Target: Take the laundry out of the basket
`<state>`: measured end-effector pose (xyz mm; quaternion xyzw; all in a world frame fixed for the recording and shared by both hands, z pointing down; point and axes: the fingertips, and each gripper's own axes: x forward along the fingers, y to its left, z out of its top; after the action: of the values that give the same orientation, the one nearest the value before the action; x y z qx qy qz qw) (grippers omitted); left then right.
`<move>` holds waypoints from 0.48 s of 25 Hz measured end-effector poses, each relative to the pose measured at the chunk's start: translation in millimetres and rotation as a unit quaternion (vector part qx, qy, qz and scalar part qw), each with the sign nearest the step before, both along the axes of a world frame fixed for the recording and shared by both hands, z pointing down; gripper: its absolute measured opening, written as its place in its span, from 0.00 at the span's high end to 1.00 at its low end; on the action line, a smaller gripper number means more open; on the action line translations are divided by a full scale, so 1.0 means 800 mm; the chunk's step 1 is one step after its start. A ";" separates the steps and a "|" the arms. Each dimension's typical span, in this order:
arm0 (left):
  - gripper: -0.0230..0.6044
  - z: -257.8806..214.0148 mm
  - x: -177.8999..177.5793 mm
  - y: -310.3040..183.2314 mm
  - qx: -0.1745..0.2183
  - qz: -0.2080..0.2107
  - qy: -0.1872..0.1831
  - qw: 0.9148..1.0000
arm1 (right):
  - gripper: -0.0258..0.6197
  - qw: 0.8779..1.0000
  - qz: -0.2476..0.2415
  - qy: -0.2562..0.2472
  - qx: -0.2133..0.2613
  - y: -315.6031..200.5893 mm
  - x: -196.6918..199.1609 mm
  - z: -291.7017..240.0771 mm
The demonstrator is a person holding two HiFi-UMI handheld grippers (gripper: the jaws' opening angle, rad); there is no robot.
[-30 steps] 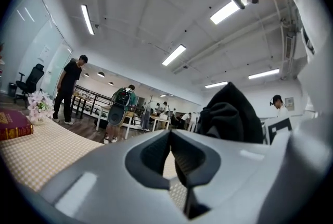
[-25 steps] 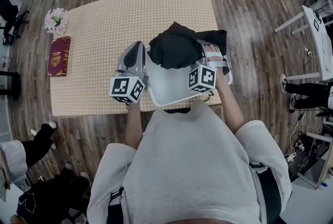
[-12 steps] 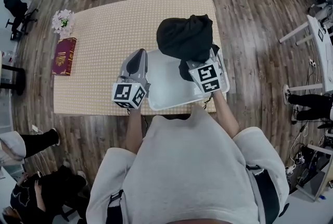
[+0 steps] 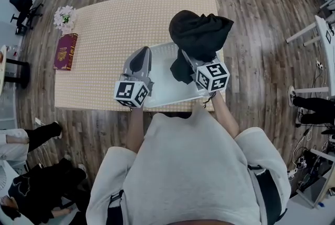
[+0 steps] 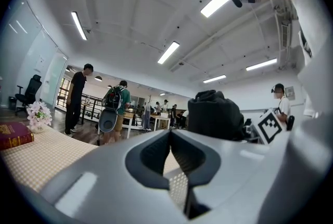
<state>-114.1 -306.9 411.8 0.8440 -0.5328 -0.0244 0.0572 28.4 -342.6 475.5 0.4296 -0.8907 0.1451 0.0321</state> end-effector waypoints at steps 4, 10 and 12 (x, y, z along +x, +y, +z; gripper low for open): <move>0.95 0.008 0.014 0.003 -0.006 0.000 -0.003 1.000 | 0.68 1.000 -0.007 -0.004 0.001 0.002 0.004 0.002; 0.95 0.008 0.033 0.012 -0.004 0.014 0.000 1.000 | 0.68 1.000 -0.008 -0.002 0.020 0.020 0.012 -0.013; 0.95 0.006 0.037 0.021 -0.001 0.018 0.001 1.000 | 0.68 1.000 -0.004 -0.001 0.028 0.030 0.015 -0.019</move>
<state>-84.5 -290.3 416.9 0.8534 -0.5174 -0.0236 0.0589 40.4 -318.6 460.0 0.4271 -0.8959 0.1205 0.0203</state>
